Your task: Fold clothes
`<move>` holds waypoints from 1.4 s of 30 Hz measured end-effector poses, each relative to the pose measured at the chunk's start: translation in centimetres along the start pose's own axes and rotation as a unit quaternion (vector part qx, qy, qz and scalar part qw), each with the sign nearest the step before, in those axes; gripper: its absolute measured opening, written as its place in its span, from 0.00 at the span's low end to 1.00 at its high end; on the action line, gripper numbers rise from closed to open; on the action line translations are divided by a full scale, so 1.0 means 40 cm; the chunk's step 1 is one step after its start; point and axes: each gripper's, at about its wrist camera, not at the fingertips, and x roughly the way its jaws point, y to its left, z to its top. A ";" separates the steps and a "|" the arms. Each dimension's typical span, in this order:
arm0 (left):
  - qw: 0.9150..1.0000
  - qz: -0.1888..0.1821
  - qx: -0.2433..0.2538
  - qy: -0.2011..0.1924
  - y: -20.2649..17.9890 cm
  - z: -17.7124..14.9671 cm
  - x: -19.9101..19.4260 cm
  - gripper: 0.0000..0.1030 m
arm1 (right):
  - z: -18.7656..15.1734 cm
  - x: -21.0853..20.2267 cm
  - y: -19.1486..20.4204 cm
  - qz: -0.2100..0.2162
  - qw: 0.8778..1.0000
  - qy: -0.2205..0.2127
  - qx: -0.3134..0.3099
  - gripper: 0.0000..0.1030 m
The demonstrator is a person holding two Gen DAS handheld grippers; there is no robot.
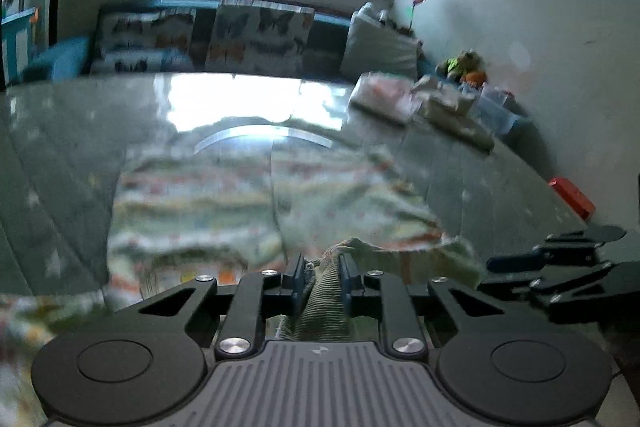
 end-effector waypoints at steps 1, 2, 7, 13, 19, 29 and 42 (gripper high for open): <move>1.000 -0.001 -0.003 0.001 0.004 0.005 0.005 0.20 | 0.004 0.002 -0.001 -0.001 1.000 -0.004 0.001 0.39; 1.000 0.000 -0.006 0.007 0.008 0.008 0.015 0.20 | 0.008 0.006 -0.003 -0.002 1.000 -0.008 0.003 0.39; 0.999 0.019 -0.020 0.038 0.031 -0.005 0.045 0.21 | 0.028 0.047 -0.001 -0.002 1.000 -0.023 0.005 0.39; 0.998 0.029 -0.026 0.055 0.054 -0.020 0.049 0.21 | 0.021 0.107 -0.005 -0.003 1.000 -0.004 0.003 0.39; 0.997 0.034 -0.030 0.062 0.061 -0.021 0.060 0.28 | 0.024 0.071 0.012 -0.003 1.000 -0.019 -0.007 0.37; 0.997 0.032 -0.033 0.063 0.075 -0.006 0.042 0.27 | 0.000 0.077 0.001 -0.011 1.000 0.004 -0.006 0.19; 0.996 0.030 -0.036 0.075 0.075 -0.065 -0.046 0.55 | -0.053 -0.005 0.062 -0.020 0.997 0.021 -0.076 0.20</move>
